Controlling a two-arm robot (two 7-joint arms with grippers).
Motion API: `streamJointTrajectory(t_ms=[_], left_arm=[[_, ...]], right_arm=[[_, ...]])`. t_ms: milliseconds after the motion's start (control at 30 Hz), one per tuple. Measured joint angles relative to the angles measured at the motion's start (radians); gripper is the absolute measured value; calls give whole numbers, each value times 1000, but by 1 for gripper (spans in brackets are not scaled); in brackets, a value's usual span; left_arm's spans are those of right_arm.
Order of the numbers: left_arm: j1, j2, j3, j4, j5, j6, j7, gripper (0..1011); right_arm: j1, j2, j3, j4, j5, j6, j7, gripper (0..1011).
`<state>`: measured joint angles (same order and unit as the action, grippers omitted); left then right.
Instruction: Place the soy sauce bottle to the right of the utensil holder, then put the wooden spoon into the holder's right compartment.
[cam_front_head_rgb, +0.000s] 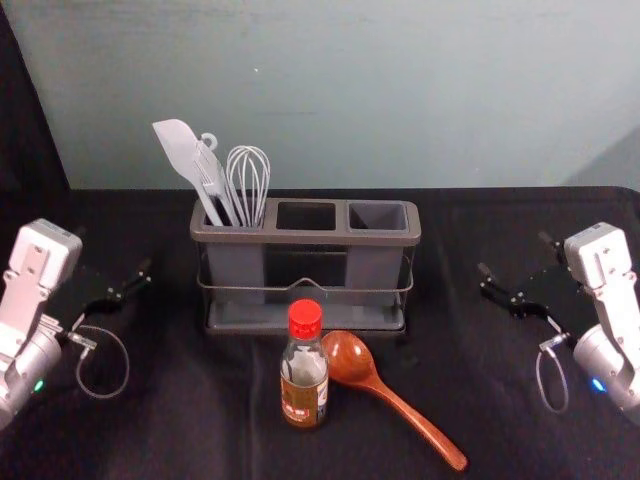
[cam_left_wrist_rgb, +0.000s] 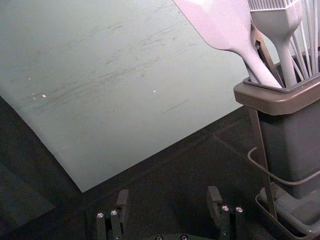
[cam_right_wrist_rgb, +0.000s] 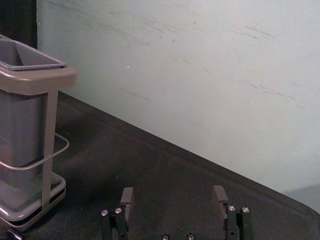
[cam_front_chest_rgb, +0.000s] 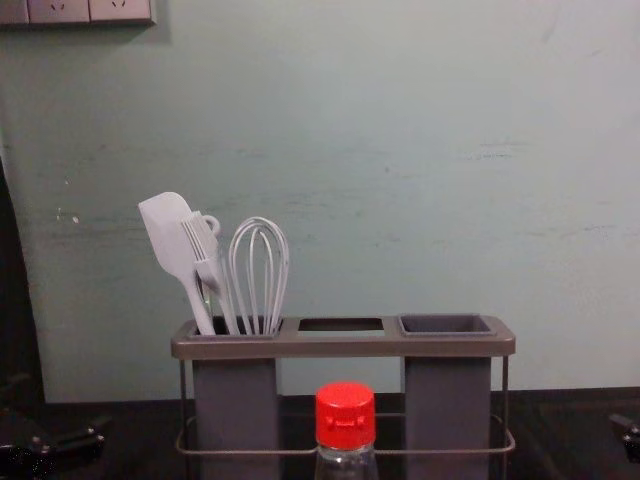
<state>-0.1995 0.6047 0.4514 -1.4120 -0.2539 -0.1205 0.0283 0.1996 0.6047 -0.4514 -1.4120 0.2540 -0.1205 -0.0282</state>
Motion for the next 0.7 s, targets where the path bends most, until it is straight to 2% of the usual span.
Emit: streamJointTrajectory(t_ms=[700], left_arm=[[0,0,0,0,0,0,0,1011]], right_arm=[[0,0,0,0,0,0,0,1003]])
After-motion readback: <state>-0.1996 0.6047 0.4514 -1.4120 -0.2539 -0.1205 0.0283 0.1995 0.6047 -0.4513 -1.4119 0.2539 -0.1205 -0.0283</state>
